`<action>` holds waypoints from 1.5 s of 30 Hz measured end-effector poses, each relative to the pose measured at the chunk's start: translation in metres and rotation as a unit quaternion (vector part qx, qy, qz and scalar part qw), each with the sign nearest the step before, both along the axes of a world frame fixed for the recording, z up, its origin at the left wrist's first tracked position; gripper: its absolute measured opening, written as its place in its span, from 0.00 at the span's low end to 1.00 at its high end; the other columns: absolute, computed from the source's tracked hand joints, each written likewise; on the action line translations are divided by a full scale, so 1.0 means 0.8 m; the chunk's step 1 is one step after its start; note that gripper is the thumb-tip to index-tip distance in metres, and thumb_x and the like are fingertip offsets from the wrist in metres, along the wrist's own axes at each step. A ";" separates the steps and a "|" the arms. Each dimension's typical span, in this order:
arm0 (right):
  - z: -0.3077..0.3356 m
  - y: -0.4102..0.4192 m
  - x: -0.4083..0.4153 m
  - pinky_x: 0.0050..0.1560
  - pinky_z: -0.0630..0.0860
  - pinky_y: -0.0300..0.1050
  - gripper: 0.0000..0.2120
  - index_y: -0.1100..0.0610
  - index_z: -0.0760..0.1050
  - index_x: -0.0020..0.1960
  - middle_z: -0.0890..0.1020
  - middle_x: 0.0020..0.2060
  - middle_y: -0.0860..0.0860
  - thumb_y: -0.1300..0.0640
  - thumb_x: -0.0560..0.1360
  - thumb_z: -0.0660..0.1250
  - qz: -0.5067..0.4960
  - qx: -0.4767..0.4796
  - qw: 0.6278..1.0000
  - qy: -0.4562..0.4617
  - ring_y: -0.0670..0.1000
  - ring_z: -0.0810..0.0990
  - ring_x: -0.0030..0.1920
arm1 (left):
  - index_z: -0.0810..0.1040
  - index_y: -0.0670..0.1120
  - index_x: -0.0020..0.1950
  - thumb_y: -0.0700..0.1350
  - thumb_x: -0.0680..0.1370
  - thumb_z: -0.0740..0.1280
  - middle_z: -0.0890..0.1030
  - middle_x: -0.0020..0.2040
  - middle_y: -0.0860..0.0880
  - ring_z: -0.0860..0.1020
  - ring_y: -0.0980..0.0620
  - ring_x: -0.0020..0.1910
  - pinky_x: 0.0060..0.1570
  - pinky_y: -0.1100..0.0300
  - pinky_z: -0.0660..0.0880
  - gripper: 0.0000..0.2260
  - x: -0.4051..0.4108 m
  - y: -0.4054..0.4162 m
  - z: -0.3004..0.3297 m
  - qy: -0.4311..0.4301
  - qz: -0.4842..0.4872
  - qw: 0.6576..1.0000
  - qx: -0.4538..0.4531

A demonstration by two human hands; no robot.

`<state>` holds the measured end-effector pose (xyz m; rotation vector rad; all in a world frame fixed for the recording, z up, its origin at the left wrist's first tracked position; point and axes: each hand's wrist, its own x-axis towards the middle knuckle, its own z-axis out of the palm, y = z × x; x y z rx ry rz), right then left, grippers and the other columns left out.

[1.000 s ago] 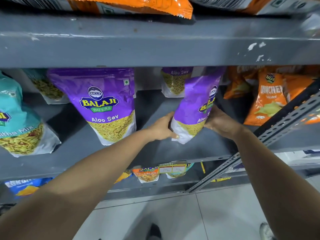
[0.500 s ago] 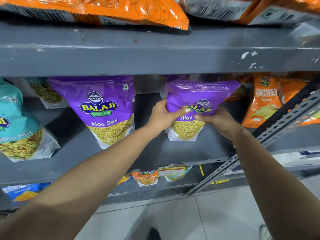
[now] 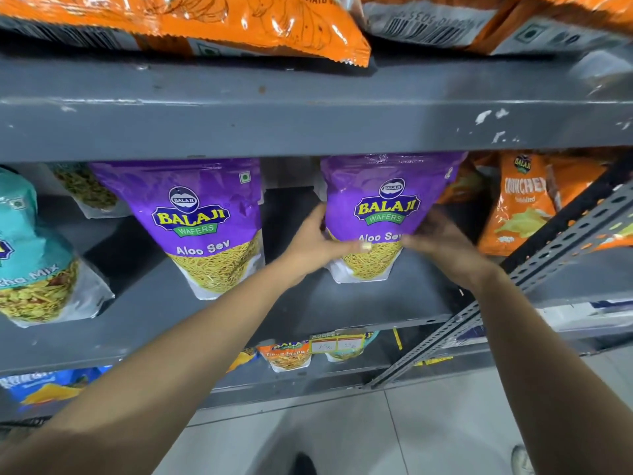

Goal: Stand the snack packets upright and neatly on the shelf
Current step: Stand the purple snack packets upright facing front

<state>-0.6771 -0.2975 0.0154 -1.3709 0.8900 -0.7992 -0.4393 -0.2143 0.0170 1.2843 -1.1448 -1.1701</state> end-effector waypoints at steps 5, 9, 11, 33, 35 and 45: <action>-0.044 0.016 0.002 0.64 0.77 0.50 0.31 0.56 0.75 0.66 0.86 0.58 0.53 0.68 0.65 0.79 0.005 -0.006 0.995 0.104 0.52 0.83 0.61 | 0.64 0.52 0.70 0.50 0.61 0.82 0.78 0.60 0.57 0.78 0.54 0.58 0.60 0.55 0.76 0.42 -0.004 0.013 -0.054 -0.150 -0.032 0.986 0.063; -0.045 0.027 -0.005 0.53 0.79 0.40 0.26 0.50 0.77 0.60 0.87 0.53 0.47 0.69 0.68 0.77 -0.009 -0.011 0.993 0.114 0.48 0.85 0.56 | 0.64 0.52 0.70 0.53 0.64 0.80 0.79 0.61 0.54 0.78 0.50 0.57 0.56 0.55 0.76 0.40 -0.016 0.016 -0.055 -0.228 -0.014 0.973 0.039; -0.048 0.030 -0.014 0.53 0.78 0.41 0.26 0.50 0.76 0.61 0.87 0.53 0.47 0.68 0.68 0.77 -0.018 -0.009 0.993 0.116 0.48 0.85 0.57 | 0.64 0.52 0.70 0.55 0.64 0.79 0.79 0.64 0.51 0.78 0.48 0.60 0.57 0.53 0.76 0.40 -0.022 0.018 -0.057 -0.246 -0.014 0.969 0.031; -0.079 0.168 0.080 0.41 0.76 0.34 0.16 0.52 0.79 0.43 0.83 0.39 0.41 0.74 0.71 0.71 -0.210 -0.180 0.959 0.063 0.40 0.79 0.35 | 0.76 0.53 0.43 0.32 0.70 0.72 0.80 0.44 0.52 0.79 0.61 0.41 0.47 0.62 0.74 0.16 0.067 0.122 -0.106 -0.242 0.102 0.965 0.015; -0.085 0.171 0.120 0.43 0.76 0.35 0.19 0.47 0.80 0.44 0.83 0.40 0.43 0.72 0.71 0.71 -0.142 -0.157 0.974 0.079 0.41 0.80 0.38 | 0.72 0.54 0.38 0.30 0.70 0.68 0.79 0.37 0.51 0.78 0.59 0.36 0.41 0.65 0.73 0.17 0.104 0.159 -0.113 -0.260 0.158 0.952 0.013; -0.085 0.114 0.283 0.63 0.79 0.54 0.39 0.46 0.72 0.62 0.82 0.61 0.48 0.48 0.54 0.82 0.108 -0.011 0.979 0.175 0.49 0.81 0.61 | 0.64 0.46 0.69 0.56 0.60 0.78 0.70 0.65 0.51 0.74 0.55 0.56 0.55 0.62 0.72 0.43 0.220 0.192 -0.086 -0.173 0.269 0.947 0.029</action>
